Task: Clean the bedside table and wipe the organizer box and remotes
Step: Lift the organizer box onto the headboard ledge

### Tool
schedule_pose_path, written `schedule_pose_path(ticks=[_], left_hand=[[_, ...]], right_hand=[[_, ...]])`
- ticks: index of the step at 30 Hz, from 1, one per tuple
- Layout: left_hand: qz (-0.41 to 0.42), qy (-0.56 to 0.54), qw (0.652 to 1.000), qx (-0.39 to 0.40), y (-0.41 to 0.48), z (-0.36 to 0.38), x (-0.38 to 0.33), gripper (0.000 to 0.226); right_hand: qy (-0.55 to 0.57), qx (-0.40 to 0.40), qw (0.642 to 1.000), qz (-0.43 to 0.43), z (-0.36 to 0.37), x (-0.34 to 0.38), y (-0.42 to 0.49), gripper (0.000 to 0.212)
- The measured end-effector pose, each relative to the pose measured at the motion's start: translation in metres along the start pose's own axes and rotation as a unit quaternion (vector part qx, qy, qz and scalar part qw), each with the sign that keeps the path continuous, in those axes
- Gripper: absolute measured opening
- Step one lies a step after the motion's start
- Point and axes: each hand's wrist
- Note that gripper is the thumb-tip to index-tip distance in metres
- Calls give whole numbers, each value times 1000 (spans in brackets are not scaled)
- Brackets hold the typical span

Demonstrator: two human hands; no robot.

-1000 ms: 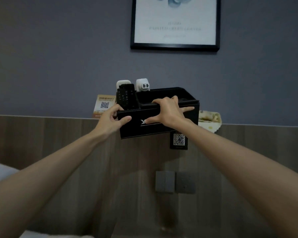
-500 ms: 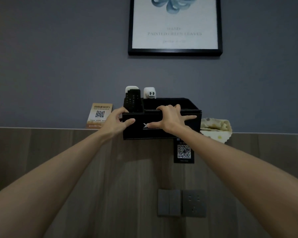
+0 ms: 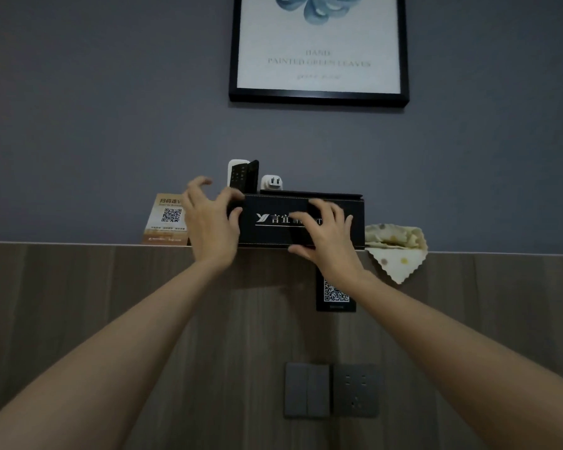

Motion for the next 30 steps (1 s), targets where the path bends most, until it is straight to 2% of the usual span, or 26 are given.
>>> schedule_pose_path(ticks=[2, 4, 6, 10, 15, 21, 22, 24, 27, 28, 30], left_hand=[[115, 61, 992, 2, -13, 2, 3, 18], [155, 75, 984, 41, -31, 7, 10, 31], [142, 89, 983, 73, -42, 12, 13, 43], [39, 84, 984, 150, -36, 14, 12, 48], [38, 102, 971, 215, -35, 7, 18, 58], [4, 121, 944, 307, -28, -6, 0, 69], [6, 121, 943, 309, -28, -7, -5, 71], [34, 118, 947, 295, -32, -7, -16, 71], [84, 115, 942, 305, -43, 0, -35, 71], [92, 114, 937, 317, -47, 4, -41, 71], [92, 118, 926, 348, -53, 13, -52, 71]], right_hand=[[-24, 19, 999, -20, 2, -7, -6, 58], [-27, 34, 999, -13, 0, -10, -5, 52], [-27, 51, 998, -8, 0, -10, -1, 48], [-54, 103, 993, -34, 7, -4, 2, 48], [-37, 115, 992, -33, 8, -4, 2, 55], [-22, 225, 973, -43, -9, -12, -1, 72], [-2, 208, 977, -38, -13, -15, -6, 71], [42, 120, 992, -24, -20, -22, -23, 63], [5, -21, 1000, 21, -28, -39, -54, 40], [-22, -33, 997, 60, -30, -47, -63, 34], [-60, -4, 986, 153, -32, -65, -77, 31]])
Point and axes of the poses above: each hand's wrist, its own y-axis towards the middle knuckle, its own z-axis out of the palm, x = y × z, and after that the axes turned 1 degree about -x, right-handed
